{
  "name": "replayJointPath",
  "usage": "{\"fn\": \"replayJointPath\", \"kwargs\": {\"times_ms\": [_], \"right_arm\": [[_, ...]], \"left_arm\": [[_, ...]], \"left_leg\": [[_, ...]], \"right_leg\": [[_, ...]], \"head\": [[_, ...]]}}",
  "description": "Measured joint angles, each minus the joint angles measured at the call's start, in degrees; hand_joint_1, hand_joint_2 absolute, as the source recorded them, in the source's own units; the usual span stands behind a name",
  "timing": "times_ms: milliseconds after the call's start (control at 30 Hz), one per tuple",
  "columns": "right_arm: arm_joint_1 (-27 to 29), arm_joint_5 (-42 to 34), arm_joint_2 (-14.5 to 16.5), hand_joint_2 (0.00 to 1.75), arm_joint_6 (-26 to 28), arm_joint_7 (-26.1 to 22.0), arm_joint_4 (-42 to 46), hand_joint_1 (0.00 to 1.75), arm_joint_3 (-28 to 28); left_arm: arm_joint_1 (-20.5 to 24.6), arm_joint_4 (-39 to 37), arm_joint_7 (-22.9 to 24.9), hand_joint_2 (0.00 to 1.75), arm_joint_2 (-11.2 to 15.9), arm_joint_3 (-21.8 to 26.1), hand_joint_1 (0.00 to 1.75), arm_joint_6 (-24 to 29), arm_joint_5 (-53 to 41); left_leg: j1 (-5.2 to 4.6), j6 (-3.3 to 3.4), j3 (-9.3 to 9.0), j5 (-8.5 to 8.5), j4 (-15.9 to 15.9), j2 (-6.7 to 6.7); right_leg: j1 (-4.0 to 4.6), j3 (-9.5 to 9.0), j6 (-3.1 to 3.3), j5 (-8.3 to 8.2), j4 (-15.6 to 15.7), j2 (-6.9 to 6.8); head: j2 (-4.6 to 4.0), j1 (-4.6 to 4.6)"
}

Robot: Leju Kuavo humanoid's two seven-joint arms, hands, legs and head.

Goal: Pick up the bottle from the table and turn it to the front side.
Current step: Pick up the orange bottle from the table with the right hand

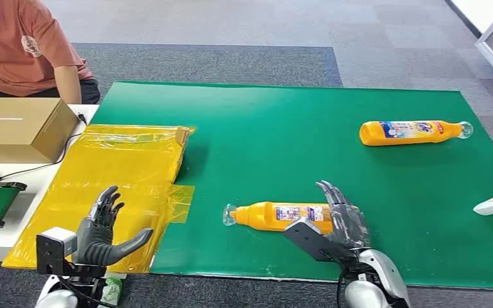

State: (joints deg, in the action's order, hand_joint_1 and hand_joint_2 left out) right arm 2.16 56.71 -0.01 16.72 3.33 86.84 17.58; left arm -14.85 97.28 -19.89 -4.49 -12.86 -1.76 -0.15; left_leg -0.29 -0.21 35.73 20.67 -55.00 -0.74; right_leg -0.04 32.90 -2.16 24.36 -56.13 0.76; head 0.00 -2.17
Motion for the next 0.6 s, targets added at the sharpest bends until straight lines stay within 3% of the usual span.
{"fn": "replayJointPath", "kwargs": {"times_ms": [267,600], "right_arm": [[-0.02,14.18,-0.52,1.75,-1.29,6.25,-4.97,0.00,1.20],[-5.69,23.39,-0.97,1.75,-0.39,7.57,-14.16,0.00,2.66]], "left_arm": [[0.01,1.87,0.72,1.75,-1.29,1.65,0.00,-2.25,-1.11],[0.52,4.35,-0.16,1.75,-1.91,1.34,0.00,-6.11,-0.95]], "left_leg": [[0.00,0.00,0.00,0.00,0.00,0.00],[0.00,0.01,-0.04,-0.06,0.00,0.01]], "right_leg": [[0.00,0.00,0.00,0.00,0.00,0.00],[0.00,-0.03,-0.02,-0.06,0.00,0.01]], "head": [[0.00,-0.01],[-0.01,-0.01]]}}
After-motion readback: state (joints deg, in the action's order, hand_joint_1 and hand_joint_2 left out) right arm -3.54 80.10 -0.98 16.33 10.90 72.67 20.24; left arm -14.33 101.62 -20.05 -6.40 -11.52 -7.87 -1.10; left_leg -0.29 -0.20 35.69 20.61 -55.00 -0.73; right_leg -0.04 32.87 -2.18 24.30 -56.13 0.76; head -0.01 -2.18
